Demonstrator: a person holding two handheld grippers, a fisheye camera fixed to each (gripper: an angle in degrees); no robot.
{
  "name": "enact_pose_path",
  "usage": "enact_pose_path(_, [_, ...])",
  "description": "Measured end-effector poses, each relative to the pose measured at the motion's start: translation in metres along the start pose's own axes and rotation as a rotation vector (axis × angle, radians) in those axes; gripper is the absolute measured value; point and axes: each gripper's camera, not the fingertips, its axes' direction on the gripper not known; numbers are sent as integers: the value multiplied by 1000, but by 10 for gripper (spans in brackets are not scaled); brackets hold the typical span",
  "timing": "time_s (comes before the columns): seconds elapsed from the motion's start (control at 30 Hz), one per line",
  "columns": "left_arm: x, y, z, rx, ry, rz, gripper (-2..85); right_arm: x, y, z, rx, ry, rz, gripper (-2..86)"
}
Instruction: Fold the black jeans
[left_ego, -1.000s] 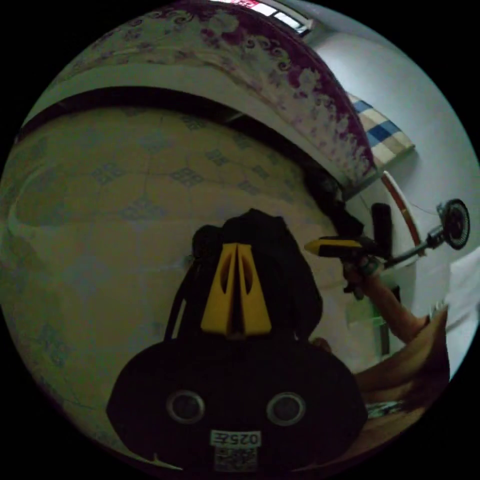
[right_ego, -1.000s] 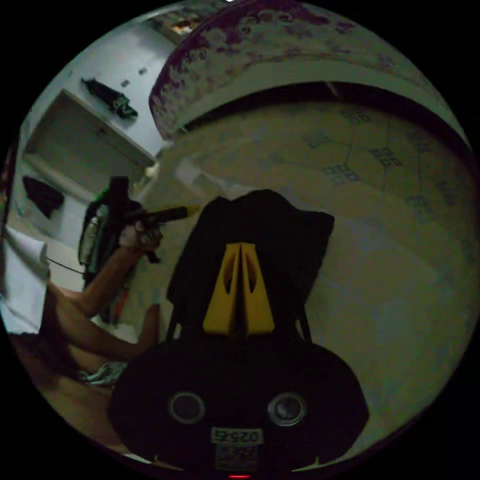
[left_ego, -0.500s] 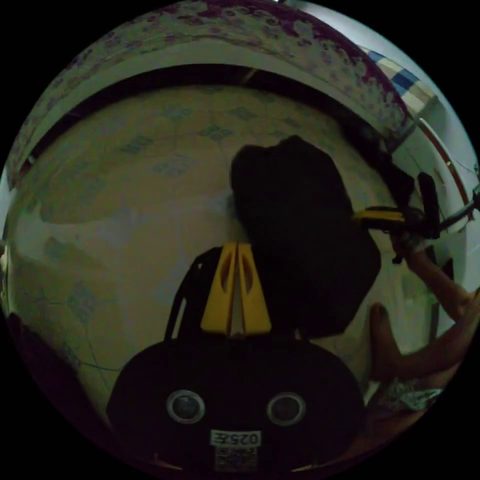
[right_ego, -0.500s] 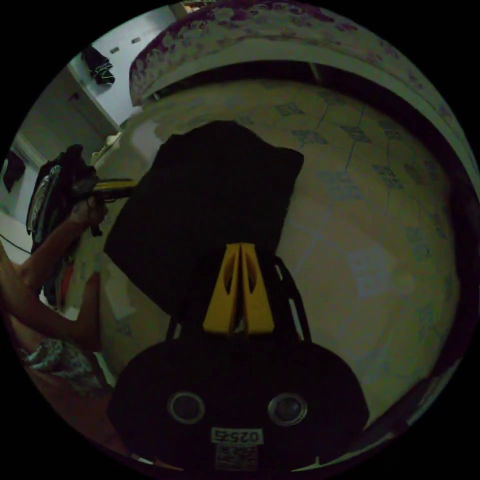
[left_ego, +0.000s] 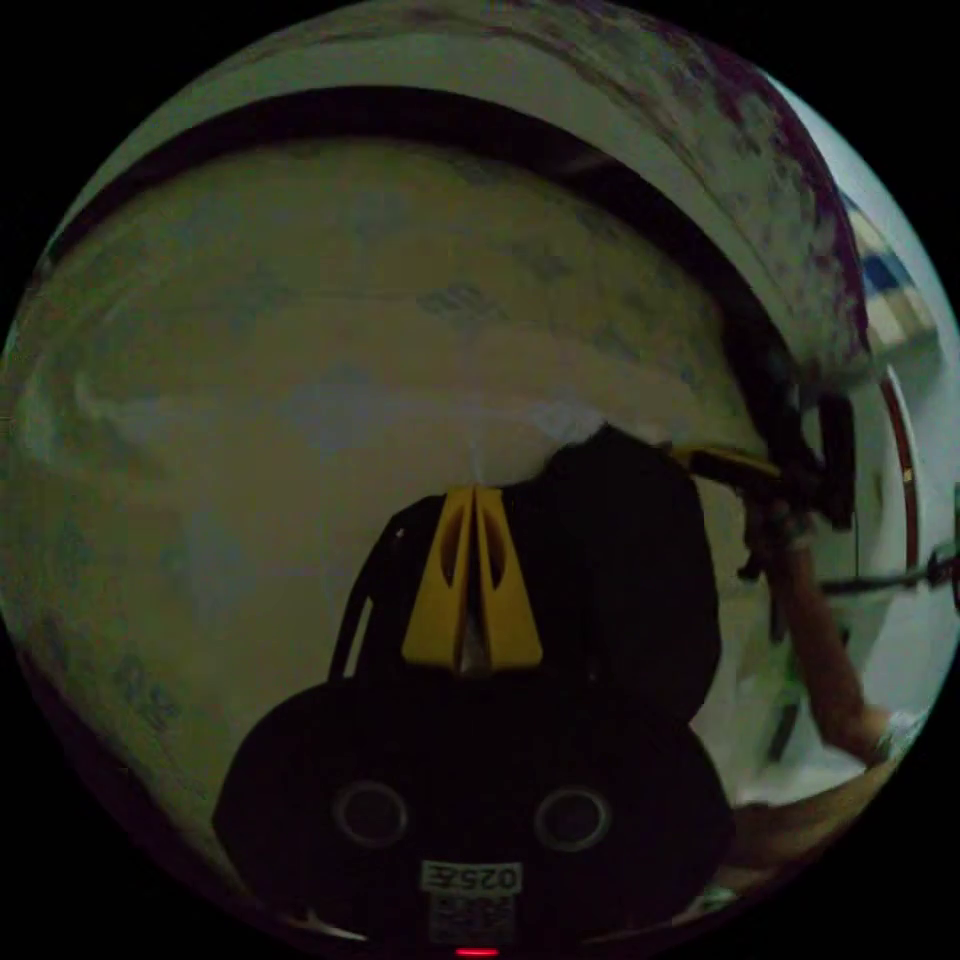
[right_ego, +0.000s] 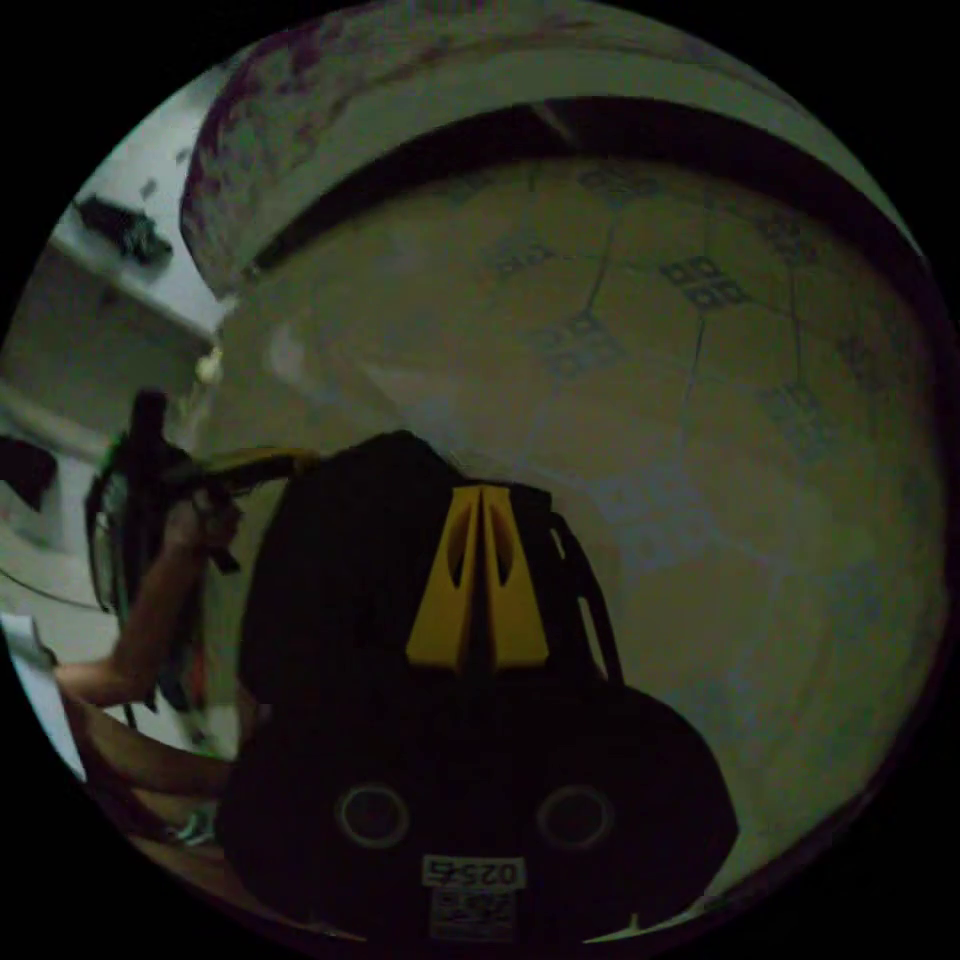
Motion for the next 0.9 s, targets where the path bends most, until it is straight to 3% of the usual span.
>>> enact_pose_path(0.07, [-6, 15, -30, 146, -46, -58, -9, 11, 11, -21, 141, -73, 69, -10])
enact_pose_path(0.13, [-7, 30, -53, 261, 26, -32, -9, 11, 18, -29, 206, -99, 52, -10])
enact_pose_path(0.2, [-3, 30, -37, 136, 117, 32, -9, 8, 15, 0, 87, -29, 17, -10])
enact_pose_path(0.27, [2, 31, 0, 11, -29, 70, -9, 5, 13, 29, 32, 54, -65, -10])
enact_pose_path(0.3, [-1, 38, 1, 97, -37, 66, -9, 6, 13, 33, 40, 85, -55, -10])
enact_pose_path(0.37, [-7, 40, -12, 78, -33, -12, -9, 5, 11, 24, 39, 99, -45, -10])
enact_pose_path(0.47, [-5, 71, -68, 283, -18, -28, -9, -15, 39, -14, 183, 179, -109, -10])
enact_pose_path(0.57, [6, 101, -90, 217, 59, 39, -9, -35, 81, -39, 237, 181, -172, -10])
enact_pose_path(0.63, [16, 120, -82, 175, 18, 109, -9, -41, 102, -33, 221, 207, -191, -10])
enact_pose_path(0.7, [27, 132, -39, 6, -118, 247, -9, -37, 111, 13, 5, 255, -213, -9])
enact_pose_path(0.77, [25, 139, -38, 66, -164, 244, -9, -33, 116, 26, 58, 284, -179, -9])
enact_pose_path(0.9, [0, 129, -53, -8, -163, 266, -8, -30, 111, 30, 22, 372, -207, -8])
